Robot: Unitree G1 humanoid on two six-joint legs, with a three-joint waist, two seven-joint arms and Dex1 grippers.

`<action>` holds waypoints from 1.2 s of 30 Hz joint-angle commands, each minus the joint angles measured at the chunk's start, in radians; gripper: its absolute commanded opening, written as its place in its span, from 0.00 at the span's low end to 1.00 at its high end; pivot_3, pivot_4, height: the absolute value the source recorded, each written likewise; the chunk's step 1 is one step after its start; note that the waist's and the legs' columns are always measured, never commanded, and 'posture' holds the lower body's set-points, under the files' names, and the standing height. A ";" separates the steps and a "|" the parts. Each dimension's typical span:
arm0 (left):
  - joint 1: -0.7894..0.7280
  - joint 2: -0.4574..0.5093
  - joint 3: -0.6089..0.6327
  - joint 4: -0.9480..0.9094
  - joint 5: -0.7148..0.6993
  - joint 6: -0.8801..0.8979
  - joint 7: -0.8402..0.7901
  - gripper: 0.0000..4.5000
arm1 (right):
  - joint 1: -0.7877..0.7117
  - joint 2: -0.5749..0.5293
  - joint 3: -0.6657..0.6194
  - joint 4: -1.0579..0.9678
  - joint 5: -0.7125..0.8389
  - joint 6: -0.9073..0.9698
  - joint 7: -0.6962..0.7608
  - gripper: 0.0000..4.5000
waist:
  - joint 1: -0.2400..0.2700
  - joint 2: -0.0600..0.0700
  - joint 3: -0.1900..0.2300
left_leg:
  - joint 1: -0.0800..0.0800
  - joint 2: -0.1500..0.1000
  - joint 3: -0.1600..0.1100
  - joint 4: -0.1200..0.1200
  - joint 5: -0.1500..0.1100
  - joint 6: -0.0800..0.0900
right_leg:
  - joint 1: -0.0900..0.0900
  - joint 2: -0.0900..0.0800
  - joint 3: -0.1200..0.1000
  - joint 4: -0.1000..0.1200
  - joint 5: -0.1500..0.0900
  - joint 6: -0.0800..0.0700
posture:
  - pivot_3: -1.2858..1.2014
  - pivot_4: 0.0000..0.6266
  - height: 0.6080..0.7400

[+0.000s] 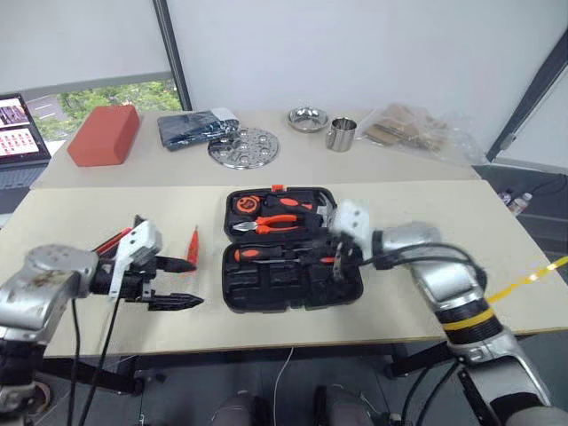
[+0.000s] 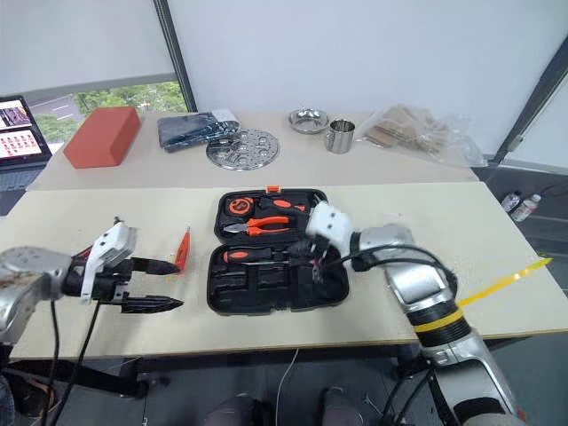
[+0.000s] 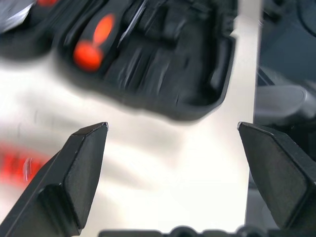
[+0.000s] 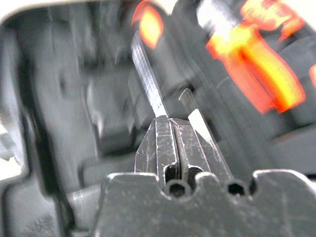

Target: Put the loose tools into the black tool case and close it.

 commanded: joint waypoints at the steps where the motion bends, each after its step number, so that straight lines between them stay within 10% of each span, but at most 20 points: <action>1: 0.207 -0.006 0.251 -0.076 -0.007 0.049 0.088 1.00 | -0.015 -0.073 -0.135 -0.168 0.221 0.196 0.062 0.23 | 0.001 0.000 0.000 | 0.000 0.000 0.000 -0.002 0.000 0.000 | 0.000 0.000 -0.001 -0.001 0.000 0.000 | 0.52 0.24 0.95; 11: 0.394 -0.125 0.484 -0.207 -0.056 0.284 0.389 1.00 | 0.054 -0.141 -0.192 -0.310 0.391 0.301 0.020 0.98 | 0.026 -0.001 0.000 | 0.005 -0.001 0.000 -0.011 -0.005 -0.010 | 0.002 -0.004 -0.002 -0.005 -0.001 -0.001 | 0.52 0.24 0.95; 20: -0.212 -0.244 0.113 -0.139 -0.031 0.725 0.790 1.00 | 0.106 -0.134 -0.180 -0.351 0.383 0.271 -0.061 0.99 | 0.044 -0.009 -0.002 | 0.007 -0.002 0.000 -0.009 0.000 -0.013 | 0.007 -0.002 -0.001 -0.004 0.006 -0.002 | 0.52 0.24 0.95; 28: -0.421 -0.319 -0.146 0.056 0.080 0.743 0.909 1.00 | 0.176 -0.120 -0.214 -0.411 0.405 0.276 -0.156 0.99 | 0.019 -0.011 -0.003 | 0.010 0.000 0.001 -0.014 0.005 -0.005 | 0.008 0.004 -0.001 -0.004 0.004 -0.002 | 0.52 0.24 0.95; 36: -0.443 -0.381 -0.195 0.194 0.128 0.630 0.910 0.42 | 0.267 -0.158 -0.292 -0.483 0.464 0.300 -0.213 1.00 | 0.031 -0.011 -0.003 | 0.018 -0.001 -0.001 -0.015 0.001 -0.016 | 0.016 -0.001 0.000 -0.005 -0.002 0.003 | 0.52 0.24 0.95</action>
